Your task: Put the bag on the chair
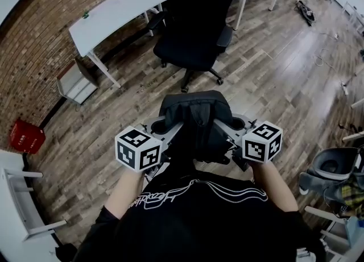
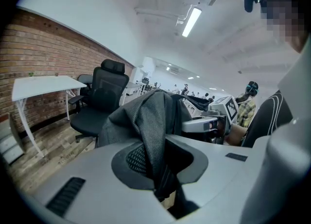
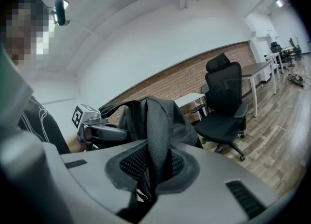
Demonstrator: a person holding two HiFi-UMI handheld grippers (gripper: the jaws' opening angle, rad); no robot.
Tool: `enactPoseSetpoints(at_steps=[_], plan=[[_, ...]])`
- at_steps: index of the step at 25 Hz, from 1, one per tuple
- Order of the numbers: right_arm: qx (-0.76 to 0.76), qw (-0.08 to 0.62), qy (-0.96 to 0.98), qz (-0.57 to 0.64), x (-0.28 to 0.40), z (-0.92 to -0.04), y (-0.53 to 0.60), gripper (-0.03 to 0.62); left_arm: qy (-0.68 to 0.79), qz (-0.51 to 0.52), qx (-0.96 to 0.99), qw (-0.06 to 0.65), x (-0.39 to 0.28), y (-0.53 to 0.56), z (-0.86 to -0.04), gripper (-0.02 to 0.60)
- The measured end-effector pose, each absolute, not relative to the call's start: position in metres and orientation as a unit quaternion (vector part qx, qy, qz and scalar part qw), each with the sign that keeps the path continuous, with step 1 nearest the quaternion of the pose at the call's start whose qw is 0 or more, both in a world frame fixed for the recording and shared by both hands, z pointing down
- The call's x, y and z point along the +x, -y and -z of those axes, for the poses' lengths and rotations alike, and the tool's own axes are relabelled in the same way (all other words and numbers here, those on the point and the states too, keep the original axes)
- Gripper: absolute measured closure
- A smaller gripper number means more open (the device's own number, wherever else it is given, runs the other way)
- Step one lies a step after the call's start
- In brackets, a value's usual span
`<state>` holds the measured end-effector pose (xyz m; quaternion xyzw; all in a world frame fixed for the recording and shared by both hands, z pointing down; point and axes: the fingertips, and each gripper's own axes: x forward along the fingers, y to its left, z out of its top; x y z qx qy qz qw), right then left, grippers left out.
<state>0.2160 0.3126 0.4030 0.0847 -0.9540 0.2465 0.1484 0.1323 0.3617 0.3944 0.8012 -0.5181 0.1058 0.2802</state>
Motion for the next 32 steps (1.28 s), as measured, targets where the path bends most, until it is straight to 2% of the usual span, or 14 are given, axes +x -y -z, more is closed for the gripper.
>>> enactPoseSetpoints(at_steps=[17,32], plan=[[0.127,0.164,0.936,-0.283,0.099,-0.412,-0.157,0.560,0.476,-0.103,0.814,0.317,0.011,-0.197,-0.409,0.508],[0.154,0.167,0.929,-0.291,0.007,-0.424,-0.036,0.560,0.458,-0.110,0.825,0.312,-0.084,-0.067,-0.422,0.508]])
